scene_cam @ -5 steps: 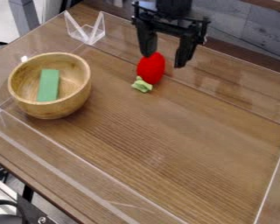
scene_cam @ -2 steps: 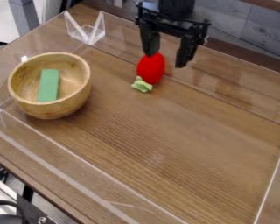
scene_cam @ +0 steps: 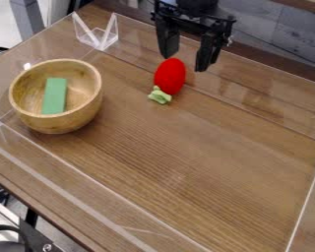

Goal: Put the green stick in the brown bowl

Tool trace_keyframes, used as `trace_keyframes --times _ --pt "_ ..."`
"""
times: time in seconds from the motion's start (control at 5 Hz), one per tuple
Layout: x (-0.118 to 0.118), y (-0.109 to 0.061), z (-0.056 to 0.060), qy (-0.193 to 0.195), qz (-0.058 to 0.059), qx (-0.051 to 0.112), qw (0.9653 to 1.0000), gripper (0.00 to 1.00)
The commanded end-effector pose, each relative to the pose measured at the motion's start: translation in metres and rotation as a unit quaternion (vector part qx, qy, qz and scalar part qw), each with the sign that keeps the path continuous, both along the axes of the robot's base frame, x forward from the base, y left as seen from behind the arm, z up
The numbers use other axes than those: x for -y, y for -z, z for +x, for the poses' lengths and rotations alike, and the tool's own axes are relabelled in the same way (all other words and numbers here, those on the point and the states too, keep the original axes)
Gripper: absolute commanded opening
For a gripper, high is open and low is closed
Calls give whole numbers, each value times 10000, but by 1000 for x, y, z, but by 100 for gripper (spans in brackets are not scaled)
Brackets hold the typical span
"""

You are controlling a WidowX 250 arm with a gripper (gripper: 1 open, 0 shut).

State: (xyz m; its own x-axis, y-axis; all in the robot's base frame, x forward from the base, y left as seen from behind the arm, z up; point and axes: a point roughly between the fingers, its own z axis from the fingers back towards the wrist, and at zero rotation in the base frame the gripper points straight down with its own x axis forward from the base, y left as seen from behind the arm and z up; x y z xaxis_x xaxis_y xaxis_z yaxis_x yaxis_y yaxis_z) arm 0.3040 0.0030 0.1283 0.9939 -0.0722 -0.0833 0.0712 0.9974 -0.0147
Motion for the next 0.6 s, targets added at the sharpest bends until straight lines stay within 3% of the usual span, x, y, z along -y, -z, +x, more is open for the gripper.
trace_keyframes --times 0.0,0.2,0.4 --pt "13 -21 0 215 20 336 9992 100" --pt "16 -20 -4 273 12 346 9990 100" --pt "6 -20 -4 38 6 373 9993 100"
